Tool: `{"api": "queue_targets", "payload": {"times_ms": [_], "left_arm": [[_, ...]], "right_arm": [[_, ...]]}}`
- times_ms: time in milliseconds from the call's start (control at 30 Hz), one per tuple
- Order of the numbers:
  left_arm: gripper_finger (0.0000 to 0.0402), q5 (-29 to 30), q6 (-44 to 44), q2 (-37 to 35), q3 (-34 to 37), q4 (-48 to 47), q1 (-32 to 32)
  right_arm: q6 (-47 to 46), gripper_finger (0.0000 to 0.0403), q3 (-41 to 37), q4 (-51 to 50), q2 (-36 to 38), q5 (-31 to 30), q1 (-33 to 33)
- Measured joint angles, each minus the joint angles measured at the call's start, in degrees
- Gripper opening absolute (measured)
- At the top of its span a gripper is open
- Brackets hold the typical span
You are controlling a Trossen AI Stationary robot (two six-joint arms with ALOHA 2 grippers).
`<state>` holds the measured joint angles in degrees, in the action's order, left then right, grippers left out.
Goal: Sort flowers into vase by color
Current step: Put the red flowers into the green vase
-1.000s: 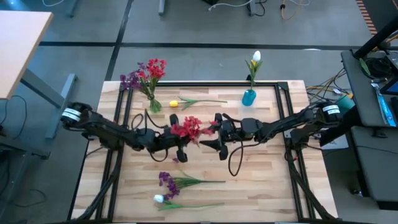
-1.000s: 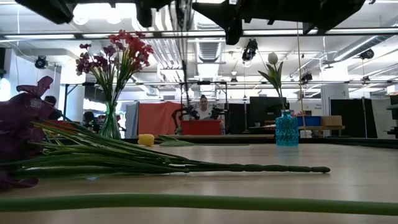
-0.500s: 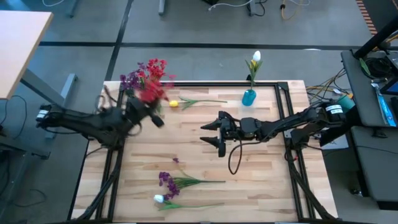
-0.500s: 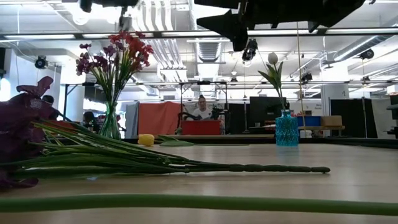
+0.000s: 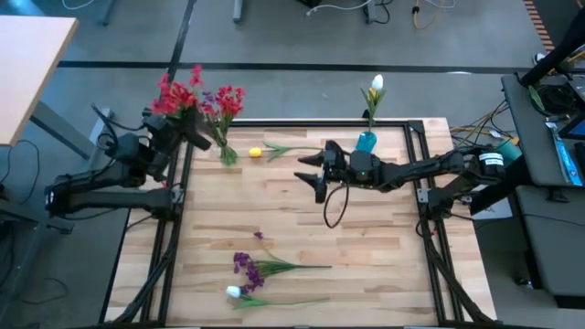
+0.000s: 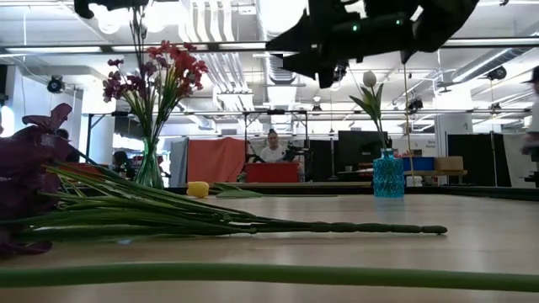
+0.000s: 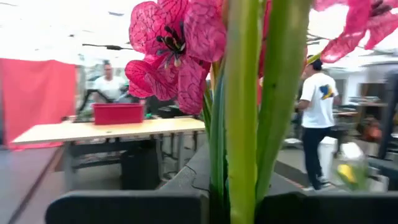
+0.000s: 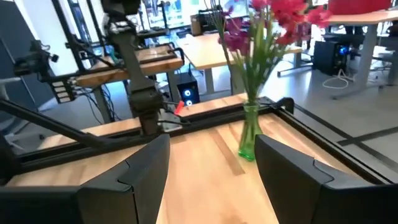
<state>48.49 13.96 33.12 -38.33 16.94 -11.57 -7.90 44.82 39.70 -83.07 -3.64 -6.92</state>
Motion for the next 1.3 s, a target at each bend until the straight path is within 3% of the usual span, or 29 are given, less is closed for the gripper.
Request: {"api": "queue_targets", "payload": {"times_ms": [133, 267, 400, 1300], "left_arm": [[0.0004, -0.5, 0.0, 2.2, 0.1, 0.1, -4.4], [0.0004, -5.8, -3.8, 5.1, 0.2, 0.1, -8.5], [0.0004, -4.8, -5.7, 7.4, 0.2, 0.0, -11.2], [0.0004, -5.1, -13.6, 13.3, 0.9, -1.6, -11.6]], "right_arm": [[0.0, 0.0226, 0.0, -1.0, 0.0, 1.1, -2.3], [0.0, 0.0226, 0.0, -1.3, 0.0, 1.1, -3.0], [-0.2, 0.0226, 0.0, -1.4, 0.0, 1.2, -2.9], [-1.6, 0.0226, 0.0, -5.2, 0.0, 2.6, -2.4]]}}
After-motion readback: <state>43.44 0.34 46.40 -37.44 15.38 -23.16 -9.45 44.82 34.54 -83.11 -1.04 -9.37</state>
